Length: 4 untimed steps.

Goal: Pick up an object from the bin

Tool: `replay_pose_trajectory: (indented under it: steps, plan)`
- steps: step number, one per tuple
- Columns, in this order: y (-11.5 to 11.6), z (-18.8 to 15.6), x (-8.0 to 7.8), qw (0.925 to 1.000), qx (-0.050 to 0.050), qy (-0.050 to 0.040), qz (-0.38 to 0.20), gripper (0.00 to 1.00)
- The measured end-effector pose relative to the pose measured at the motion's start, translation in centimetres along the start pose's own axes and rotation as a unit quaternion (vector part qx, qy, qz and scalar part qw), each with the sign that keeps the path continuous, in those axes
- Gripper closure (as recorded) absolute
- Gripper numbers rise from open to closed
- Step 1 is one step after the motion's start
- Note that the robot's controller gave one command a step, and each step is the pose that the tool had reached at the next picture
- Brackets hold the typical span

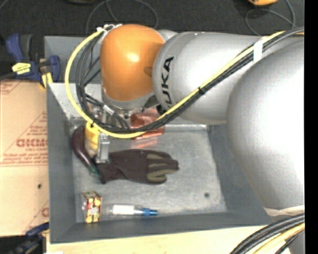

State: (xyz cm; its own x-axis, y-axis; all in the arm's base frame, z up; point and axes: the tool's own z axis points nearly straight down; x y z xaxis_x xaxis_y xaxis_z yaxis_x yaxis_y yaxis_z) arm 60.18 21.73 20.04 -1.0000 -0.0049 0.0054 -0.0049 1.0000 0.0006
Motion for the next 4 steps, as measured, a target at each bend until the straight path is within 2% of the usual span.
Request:
replay_pose_trajectory:
  steps: [2,3,4]
  plan:
    - [-0.5,-0.2,0.1,1.0,-0.002,-0.0065,-0.001,0.0]
    - [-1.2,-2.0,-0.4,0.9987,0.002,0.0004,-0.051,0.0]
    - [-1.8,-1.9,-0.9,0.9915,-0.002,-0.0149,-0.129,0.0]
